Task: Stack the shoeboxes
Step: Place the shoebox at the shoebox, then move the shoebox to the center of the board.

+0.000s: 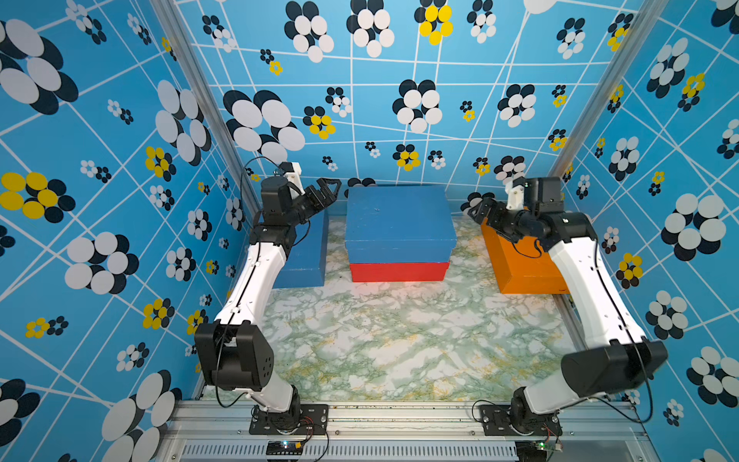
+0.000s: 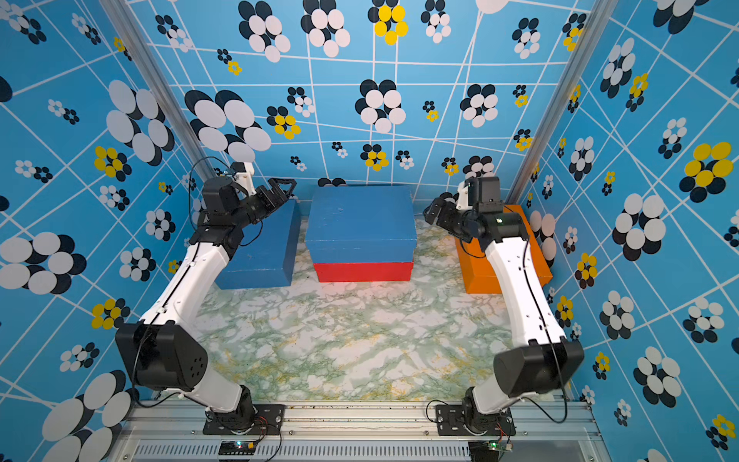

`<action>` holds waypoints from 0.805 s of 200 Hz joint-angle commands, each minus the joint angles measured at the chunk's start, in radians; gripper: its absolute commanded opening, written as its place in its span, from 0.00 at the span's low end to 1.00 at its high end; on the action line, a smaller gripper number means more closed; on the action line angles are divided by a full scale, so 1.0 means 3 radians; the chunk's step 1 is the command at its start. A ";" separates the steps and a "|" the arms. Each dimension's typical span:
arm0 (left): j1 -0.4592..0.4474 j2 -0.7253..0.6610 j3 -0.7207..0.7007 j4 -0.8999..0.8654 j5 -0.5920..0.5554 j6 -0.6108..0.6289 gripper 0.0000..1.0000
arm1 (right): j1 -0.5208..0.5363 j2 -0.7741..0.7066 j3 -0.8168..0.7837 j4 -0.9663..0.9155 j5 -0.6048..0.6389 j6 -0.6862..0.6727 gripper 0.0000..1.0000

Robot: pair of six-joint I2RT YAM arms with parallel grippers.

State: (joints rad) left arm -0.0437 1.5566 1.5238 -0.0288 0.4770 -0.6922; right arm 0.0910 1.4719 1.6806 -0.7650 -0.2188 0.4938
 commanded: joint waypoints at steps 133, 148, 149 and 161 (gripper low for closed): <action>-0.1557 -0.0555 -0.0678 -0.0099 -0.0486 0.0859 1.00 | -0.0383 -0.2282 -0.3211 0.1051 0.0972 0.0378 0.99; -0.1610 -0.0564 -0.0756 -0.0041 -0.0481 0.0875 1.00 | -0.0388 -0.2336 -0.3374 0.1239 0.1089 0.0461 0.99; -0.1614 -0.0563 -0.0760 -0.0036 -0.0481 0.0875 1.00 | -0.0386 -0.2340 -0.3383 0.1250 0.1096 0.0466 0.99; -0.1655 -0.0571 -0.0810 0.0009 -0.0481 0.0883 1.00 | -0.0390 -0.2385 -0.3496 0.1348 0.1225 0.0523 0.99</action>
State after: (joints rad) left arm -0.5156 1.4189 1.3087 -0.1005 0.3244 -0.4416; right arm -0.0166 0.7841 0.6823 -0.5037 0.0498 0.5869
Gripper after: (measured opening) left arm 0.995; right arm 0.987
